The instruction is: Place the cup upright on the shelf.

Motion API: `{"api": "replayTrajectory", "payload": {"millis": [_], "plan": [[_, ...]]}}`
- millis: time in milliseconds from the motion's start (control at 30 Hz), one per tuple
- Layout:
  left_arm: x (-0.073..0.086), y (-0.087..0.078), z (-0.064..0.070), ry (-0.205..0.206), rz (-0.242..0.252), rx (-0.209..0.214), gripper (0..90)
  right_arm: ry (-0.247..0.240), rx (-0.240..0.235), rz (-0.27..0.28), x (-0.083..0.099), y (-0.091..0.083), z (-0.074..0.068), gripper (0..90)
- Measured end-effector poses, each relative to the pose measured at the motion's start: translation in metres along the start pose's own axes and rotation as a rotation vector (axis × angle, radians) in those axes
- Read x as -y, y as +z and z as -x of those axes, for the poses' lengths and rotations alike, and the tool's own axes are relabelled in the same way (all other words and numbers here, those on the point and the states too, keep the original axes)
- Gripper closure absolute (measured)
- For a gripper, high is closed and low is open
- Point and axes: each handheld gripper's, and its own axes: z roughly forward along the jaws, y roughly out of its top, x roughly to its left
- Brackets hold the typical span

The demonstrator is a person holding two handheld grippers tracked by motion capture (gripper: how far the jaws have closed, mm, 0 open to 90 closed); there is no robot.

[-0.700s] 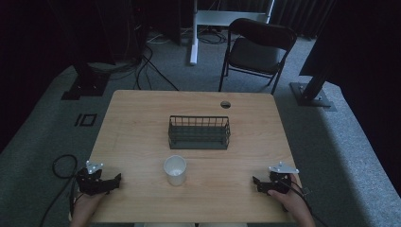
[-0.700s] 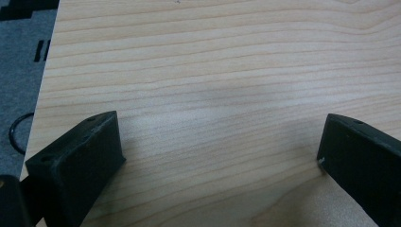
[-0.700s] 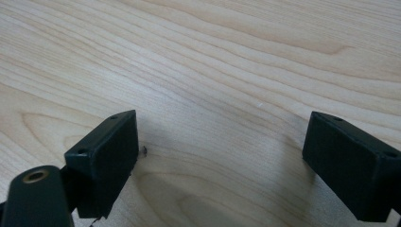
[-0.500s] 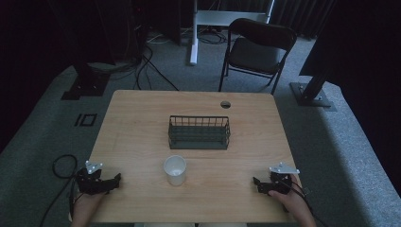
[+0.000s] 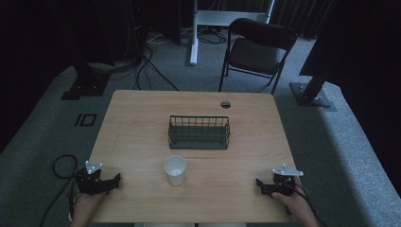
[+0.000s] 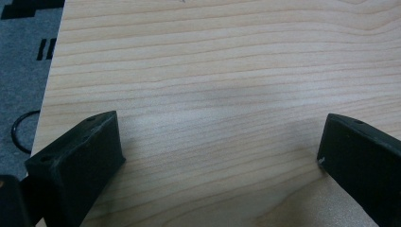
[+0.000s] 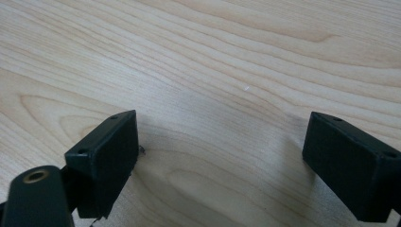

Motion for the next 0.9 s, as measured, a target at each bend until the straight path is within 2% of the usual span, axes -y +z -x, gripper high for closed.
{"api": "replayTrajectory", "payload": {"millis": [167,233,300,367,400,700,900], "plan": [[0.0,0.0,0.0,0.0,0.0,0.0,0.9,-0.001,0.001,0.0,0.0,-0.001,-0.003,11.2],[0.0,0.0,0.0,0.0,0.0,0.0,1.0,-0.002,-0.015,0.002,0.0,0.0,-0.004,11.3],[0.0,0.0,0.0,0.0,0.0,0.0,0.9,0.008,-0.058,0.011,-0.002,0.0,-0.004,11.4],[0.0,0.0,0.0,0.0,0.0,0.0,0.9,0.011,-0.069,0.015,-0.003,-0.001,-0.005,11.4],[0.0,0.0,0.0,0.0,0.0,0.0,0.9,-0.013,-0.062,0.012,-0.005,-0.001,-0.006,11.4],[0.0,0.0,0.0,0.0,0.0,0.0,0.9,-0.033,-0.088,0.03,-0.012,0.0,-0.011,11.4],[0.0,0.0,0.0,0.0,0.0,0.001,0.9,-0.053,-0.108,0.032,-0.018,0.003,-0.019,11.4]]}}
